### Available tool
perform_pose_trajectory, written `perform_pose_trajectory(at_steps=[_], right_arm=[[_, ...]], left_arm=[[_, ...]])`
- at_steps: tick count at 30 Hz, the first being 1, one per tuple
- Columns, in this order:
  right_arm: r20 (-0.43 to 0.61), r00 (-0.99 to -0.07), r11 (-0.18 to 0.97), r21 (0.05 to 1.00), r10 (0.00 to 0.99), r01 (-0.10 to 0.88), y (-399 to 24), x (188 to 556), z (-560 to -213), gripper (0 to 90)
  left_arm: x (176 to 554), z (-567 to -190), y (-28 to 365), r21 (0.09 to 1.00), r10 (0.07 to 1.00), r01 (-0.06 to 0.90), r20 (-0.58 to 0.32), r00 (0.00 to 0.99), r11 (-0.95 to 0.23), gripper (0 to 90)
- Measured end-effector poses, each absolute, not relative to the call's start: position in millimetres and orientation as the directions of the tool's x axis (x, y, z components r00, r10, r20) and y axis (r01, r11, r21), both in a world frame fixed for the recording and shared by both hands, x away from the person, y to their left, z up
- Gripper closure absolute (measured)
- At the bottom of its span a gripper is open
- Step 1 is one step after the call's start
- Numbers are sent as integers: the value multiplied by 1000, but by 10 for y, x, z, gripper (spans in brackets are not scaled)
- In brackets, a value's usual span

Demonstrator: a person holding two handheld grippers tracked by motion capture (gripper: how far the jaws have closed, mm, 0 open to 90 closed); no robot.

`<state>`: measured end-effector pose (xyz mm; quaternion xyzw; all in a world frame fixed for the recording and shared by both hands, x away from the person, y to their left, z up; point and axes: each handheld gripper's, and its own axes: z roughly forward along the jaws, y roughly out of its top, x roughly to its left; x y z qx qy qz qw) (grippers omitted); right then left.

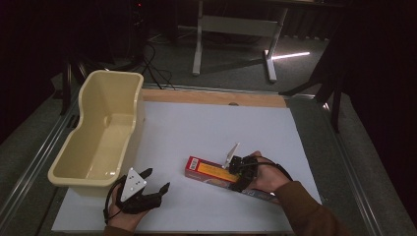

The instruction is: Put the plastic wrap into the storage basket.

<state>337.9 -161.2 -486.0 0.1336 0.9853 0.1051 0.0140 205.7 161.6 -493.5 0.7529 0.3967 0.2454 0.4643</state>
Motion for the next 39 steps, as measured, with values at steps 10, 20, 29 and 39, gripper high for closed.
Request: perform_pose_trajectory(at_steps=[10,20,29,39], right_arm=[[36,-953,943,141,301,303,-1553,3439,-4847,376],[78,-836,836,41,543,547,-1636,3562,-4828,381],[220,-701,717,11,678,697,-1742,3700,-4816,387],[350,-588,618,31,729,785,-1856,3778,-4832,390]], left_arm=[[2055,-4935,1616,894,826,368,3,564,-254,268],[2055,-4937,1607,893,825,368,4,566,-257,268],[2061,-4941,1604,893,825,369,5,566,-258,269],[2064,-4943,1604,892,826,369,8,564,-261,271]])
